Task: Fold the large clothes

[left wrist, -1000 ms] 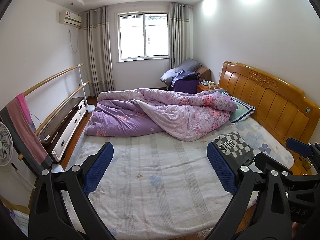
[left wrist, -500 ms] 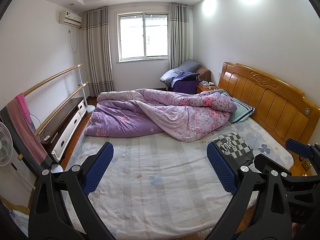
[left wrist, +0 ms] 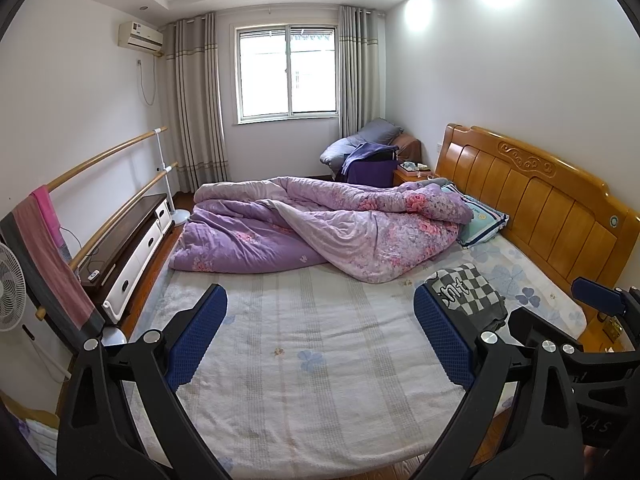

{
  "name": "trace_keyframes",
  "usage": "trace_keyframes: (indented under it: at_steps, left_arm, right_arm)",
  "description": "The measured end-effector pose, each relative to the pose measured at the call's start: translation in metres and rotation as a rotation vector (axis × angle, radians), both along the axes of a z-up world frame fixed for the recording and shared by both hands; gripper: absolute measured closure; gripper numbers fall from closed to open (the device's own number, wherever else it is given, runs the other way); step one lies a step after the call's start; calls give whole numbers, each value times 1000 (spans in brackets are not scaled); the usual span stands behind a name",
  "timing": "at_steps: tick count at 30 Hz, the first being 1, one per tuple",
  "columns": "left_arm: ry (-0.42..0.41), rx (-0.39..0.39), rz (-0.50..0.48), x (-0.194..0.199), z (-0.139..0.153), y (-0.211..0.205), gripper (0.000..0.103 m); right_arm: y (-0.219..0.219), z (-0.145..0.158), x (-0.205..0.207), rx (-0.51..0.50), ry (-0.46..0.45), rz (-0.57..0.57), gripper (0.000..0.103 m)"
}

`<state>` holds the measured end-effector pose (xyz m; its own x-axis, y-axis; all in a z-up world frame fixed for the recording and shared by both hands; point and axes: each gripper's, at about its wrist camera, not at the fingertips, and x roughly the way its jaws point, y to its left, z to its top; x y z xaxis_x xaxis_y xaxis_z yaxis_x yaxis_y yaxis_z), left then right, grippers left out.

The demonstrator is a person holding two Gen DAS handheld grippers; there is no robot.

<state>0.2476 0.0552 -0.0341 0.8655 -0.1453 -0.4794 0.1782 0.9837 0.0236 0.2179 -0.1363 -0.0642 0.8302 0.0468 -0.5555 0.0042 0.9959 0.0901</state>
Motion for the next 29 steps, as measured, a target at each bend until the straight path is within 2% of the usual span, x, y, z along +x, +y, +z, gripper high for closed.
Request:
trace_keyframes:
  at_steps: [21, 29]
  left_arm:
    - [6, -12, -7, -4, -2, 5, 8]
    - [44, -31, 20, 0, -16, 25, 8]
  right_arm:
    - [-5, 0, -5, -1, 1, -5, 13]
    - [6, -8, 3, 0, 22, 25, 13]
